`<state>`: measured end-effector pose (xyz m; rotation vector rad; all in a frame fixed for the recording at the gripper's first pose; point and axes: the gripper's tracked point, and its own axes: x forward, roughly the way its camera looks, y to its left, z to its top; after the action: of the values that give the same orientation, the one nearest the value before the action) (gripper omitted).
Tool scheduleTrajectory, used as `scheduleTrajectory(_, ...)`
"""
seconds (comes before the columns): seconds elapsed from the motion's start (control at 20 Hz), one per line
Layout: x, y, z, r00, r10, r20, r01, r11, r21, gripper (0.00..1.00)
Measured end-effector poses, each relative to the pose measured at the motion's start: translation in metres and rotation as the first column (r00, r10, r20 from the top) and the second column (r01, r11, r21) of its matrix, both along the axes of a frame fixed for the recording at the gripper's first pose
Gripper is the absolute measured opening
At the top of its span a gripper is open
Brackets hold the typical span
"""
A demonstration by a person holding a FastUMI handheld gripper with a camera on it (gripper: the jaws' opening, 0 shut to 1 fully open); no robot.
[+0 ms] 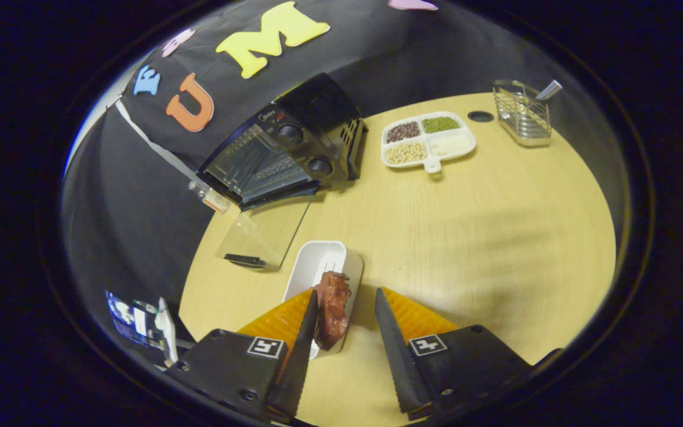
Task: Open the toaster oven, put the food inside, and close the toaster oven door.
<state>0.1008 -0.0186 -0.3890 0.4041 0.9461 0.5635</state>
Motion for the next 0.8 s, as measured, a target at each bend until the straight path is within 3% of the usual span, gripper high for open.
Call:
scheduleTrajectory(0.05, 0.000, 0.001, 0.001, 1.000, -0.007, -0.019, 0.008, 1.000, 0.029, 0.59)
scheduleTrajectory(0.2, -0.004, 0.006, 0.004, 0.999, 0.008, -0.040, -0.005, 0.998, 0.069, 0.30)
scheduleTrajectory(0.25, -0.005, 0.006, 0.004, 0.999, 0.015, -0.042, -0.012, 0.997, 0.070, 0.26)
scheduleTrajectory(0.4, -0.007, 0.007, 0.009, 0.999, 0.025, -0.046, -0.021, 0.997, 0.076, 0.19)
scheduleTrajectory(0.8, -0.008, 0.019, 0.059, 0.999, -0.033, 0.026, 0.030, 0.995, 0.093, 0.17)
